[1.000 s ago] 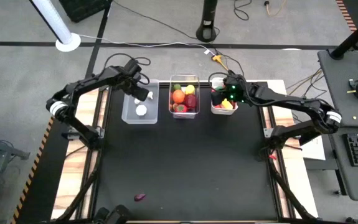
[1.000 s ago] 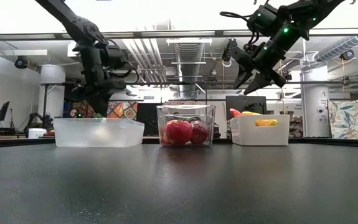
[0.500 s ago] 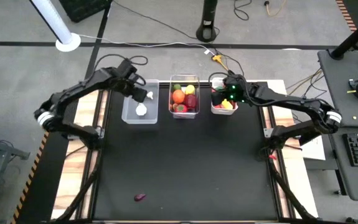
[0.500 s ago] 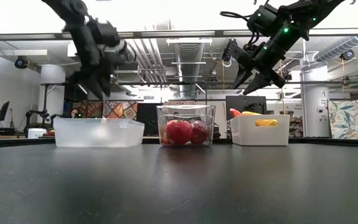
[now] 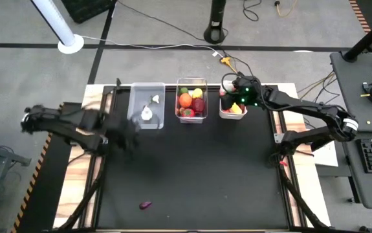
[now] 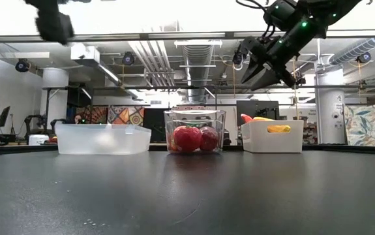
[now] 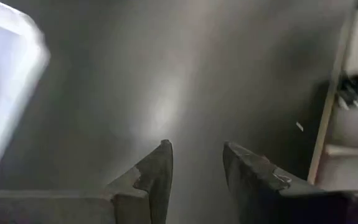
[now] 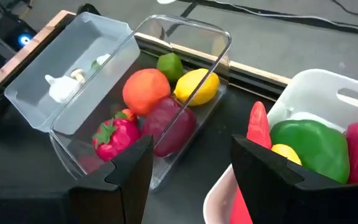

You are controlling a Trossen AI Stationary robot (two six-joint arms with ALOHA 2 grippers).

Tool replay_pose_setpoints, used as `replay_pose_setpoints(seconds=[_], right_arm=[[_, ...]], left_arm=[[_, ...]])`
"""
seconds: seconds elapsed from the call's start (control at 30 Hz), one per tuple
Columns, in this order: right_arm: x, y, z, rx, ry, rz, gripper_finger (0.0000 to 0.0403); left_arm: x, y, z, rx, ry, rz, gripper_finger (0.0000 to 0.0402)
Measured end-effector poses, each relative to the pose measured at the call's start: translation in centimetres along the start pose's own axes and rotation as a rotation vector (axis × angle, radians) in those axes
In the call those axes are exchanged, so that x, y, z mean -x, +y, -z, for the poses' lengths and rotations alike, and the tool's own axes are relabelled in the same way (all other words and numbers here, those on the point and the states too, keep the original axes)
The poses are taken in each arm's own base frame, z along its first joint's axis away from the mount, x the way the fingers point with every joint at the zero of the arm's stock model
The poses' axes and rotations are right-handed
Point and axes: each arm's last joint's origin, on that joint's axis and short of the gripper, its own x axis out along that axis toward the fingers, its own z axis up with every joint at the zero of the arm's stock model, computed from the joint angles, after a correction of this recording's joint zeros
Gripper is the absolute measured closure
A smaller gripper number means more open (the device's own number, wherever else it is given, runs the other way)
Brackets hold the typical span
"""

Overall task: Sort produce into baskets
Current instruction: Put the violet eggplant into the left transparent bin

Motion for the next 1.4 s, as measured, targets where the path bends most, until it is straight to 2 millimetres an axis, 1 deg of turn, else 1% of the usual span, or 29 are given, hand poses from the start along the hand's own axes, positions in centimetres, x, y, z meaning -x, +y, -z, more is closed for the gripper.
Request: replay_pose_setpoints(seconds=[0.2, 0.37, 0.47, 0.6, 0.7, 0.87, 1.0, 1.27, 1.4], right_arm=[[0.0, 0.0, 0.0, 0.021, -0.001, -0.001, 0.02], [0.0, 0.0, 0.0, 0.052, -0.001, -0.001, 0.02], [0.0, 0.0, 0.0, 0.069, 0.0, -0.001, 0.02], [0.0, 0.0, 0.0, 0.074, 0.004, -0.009, 0.02], [0.0, 0.1, 0.0, 0.076, 0.012, -0.025, 0.02], [0.0, 0.1, 0.1, 0.092, 0.02, -0.042, 0.02], [0.0, 0.1, 0.1, 0.091, 0.023, -0.049, 0.02], [0.0, 0.1, 0.1, 0.091, 0.024, -0.051, 0.02], [0.0, 0.1, 0.1, 0.085, 0.026, -0.05, 0.02]], left_arm=[[-1.4, -6.5, 4.5, -0.013, 0.059, 0.063, 0.0277], [-3.7, -10.5, 7.5, 0.059, 0.124, 0.076, 0.0277], [-5.6, -12.4, 8.5, 0.084, 0.152, 0.08, 0.0277], [-8.3, -14.4, 8.9, 0.1, 0.175, 0.106, 0.0277], [-10.4, -15.3, 9.4, 0.098, 0.214, 0.103, 0.0277], [-13.0, -15.6, 10.3, 0.103, 0.29, 0.035, 0.0276], [-14.2, -15.6, 10.6, 0.093, 0.307, -0.001, 0.0265], [-15.9, -15.7, 11.1, 0.015, 0.295, -0.034, 0.0203], [-17.0, -15.6, 11.4, -0.005, 0.306, -0.061, 0.0185]])
